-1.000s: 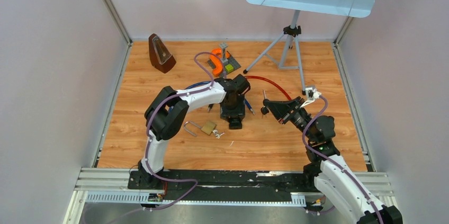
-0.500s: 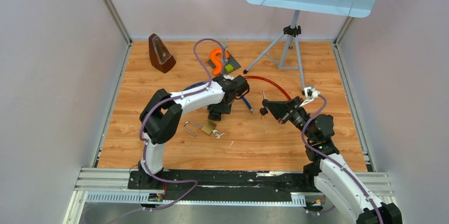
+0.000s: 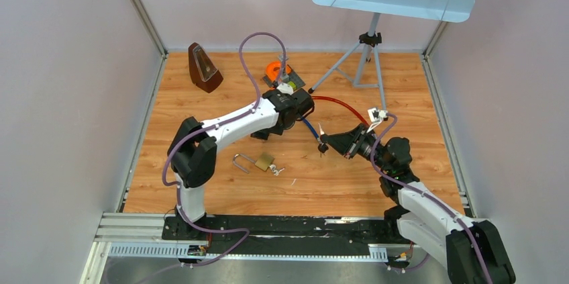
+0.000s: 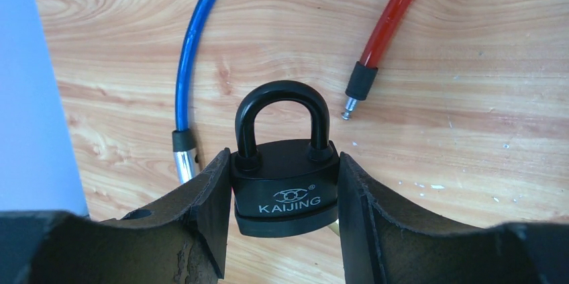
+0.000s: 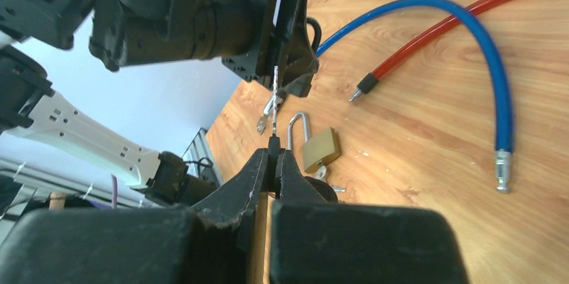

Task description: Unlock with the key

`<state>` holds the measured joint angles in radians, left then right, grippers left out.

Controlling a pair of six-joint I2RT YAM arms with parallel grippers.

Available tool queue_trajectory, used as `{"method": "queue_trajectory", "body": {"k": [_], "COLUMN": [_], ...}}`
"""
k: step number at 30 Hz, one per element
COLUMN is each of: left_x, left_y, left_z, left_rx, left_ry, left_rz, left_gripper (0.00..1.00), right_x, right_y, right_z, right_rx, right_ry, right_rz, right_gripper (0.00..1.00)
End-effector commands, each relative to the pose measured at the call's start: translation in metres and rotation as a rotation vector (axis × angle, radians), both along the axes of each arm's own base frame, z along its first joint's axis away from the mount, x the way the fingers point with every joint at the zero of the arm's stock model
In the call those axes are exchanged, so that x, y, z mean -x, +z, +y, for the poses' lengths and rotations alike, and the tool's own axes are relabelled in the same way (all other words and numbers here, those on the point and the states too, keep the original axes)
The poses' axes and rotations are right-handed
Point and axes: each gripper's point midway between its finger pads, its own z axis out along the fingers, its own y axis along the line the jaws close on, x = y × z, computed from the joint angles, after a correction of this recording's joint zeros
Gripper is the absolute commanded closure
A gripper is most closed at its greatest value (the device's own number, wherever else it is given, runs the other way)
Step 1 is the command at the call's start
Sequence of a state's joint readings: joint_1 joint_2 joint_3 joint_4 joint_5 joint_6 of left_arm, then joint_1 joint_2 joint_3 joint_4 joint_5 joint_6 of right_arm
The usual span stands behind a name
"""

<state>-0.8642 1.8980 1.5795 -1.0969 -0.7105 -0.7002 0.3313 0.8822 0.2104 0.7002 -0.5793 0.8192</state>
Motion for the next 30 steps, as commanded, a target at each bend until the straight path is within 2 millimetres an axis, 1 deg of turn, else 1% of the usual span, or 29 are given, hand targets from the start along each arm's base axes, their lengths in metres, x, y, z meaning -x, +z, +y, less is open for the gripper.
{"method": "queue_trajectory", "body": {"k": [1, 2, 3, 6, 8, 9, 10, 11, 12, 13, 14, 15, 16, 17, 20, 24, 27, 30], "left_x": [-0.005, -0.005, -0.003, -0.001, 0.000, 0.001, 0.003, 0.004, 0.006, 0.007, 0.010, 0.011, 0.016, 0.015, 0.023, 0.029, 0.031, 0.033], "left_y": [0.045, 0.044, 0.041, 0.047, 0.052, 0.058, 0.057, 0.064, 0.062, 0.070, 0.068, 0.075, 0.072, 0.078, 0.079, 0.082, 0.083, 0.084], "left_z": [0.009, 0.008, 0.002, 0.000, -0.004, -0.008, -0.009, -0.012, -0.011, -0.014, -0.013, -0.016, -0.017, -0.017, -0.021, -0.025, -0.028, -0.030], "left_rx": [0.045, 0.083, 0.134, 0.254, 0.348, 0.422, 0.457, 0.537, 0.566, 0.644, 0.668, 0.737, 0.765, 0.807, 0.870, 0.910, 0.928, 0.945], "left_ry": [0.014, 0.026, 0.027, 0.084, 0.116, 0.140, 0.156, 0.188, 0.206, 0.234, 0.249, 0.271, 0.282, 0.301, 0.317, 0.334, 0.340, 0.347], "left_rz": [-0.086, -0.080, -0.056, -0.061, -0.055, -0.047, -0.036, -0.034, -0.022, -0.021, -0.010, -0.008, 0.020, 0.011, 0.052, 0.081, 0.096, 0.103], "left_gripper": [0.92, 0.92, 0.92, 0.91, 0.89, 0.89, 0.89, 0.89, 0.89, 0.89, 0.89, 0.89, 0.89, 0.89, 0.87, 0.87, 0.87, 0.87], "right_x": [0.006, 0.007, 0.007, 0.011, 0.012, 0.014, 0.015, 0.016, 0.017, 0.019, 0.021, 0.021, 0.023, 0.023, 0.023, 0.023, 0.022, 0.018], "right_y": [0.032, 0.031, 0.032, 0.031, 0.030, 0.029, 0.029, 0.029, 0.029, 0.029, 0.030, 0.029, 0.029, 0.029, 0.024, 0.019, 0.013, 0.004], "right_z": [0.017, 0.020, 0.023, 0.037, 0.046, 0.052, 0.057, 0.063, 0.068, 0.073, 0.078, 0.083, 0.087, 0.091, 0.101, 0.114, 0.124, 0.129], "right_rx": [-0.045, -0.045, -0.047, -0.048, -0.044, -0.043, -0.042, -0.042, -0.041, -0.039, -0.037, -0.032, -0.027, -0.022, -0.008, -0.001, 0.007, 0.006], "right_ry": [0.082, 0.092, 0.102, 0.139, 0.160, 0.176, 0.191, 0.209, 0.228, 0.248, 0.265, 0.277, 0.289, 0.299, 0.316, 0.352, 0.372, 0.378], "right_rz": [-0.101, -0.095, -0.089, -0.067, -0.056, -0.051, -0.043, -0.033, -0.024, -0.020, -0.018, -0.011, -0.010, -0.006, 0.017, 0.048, 0.084, 0.136], "right_gripper": [1.00, 1.00, 1.00, 1.00, 1.00, 1.00, 1.00, 1.00, 1.00, 1.00, 1.00, 1.00, 1.00, 1.00, 1.00, 1.00, 1.00, 1.00]}}
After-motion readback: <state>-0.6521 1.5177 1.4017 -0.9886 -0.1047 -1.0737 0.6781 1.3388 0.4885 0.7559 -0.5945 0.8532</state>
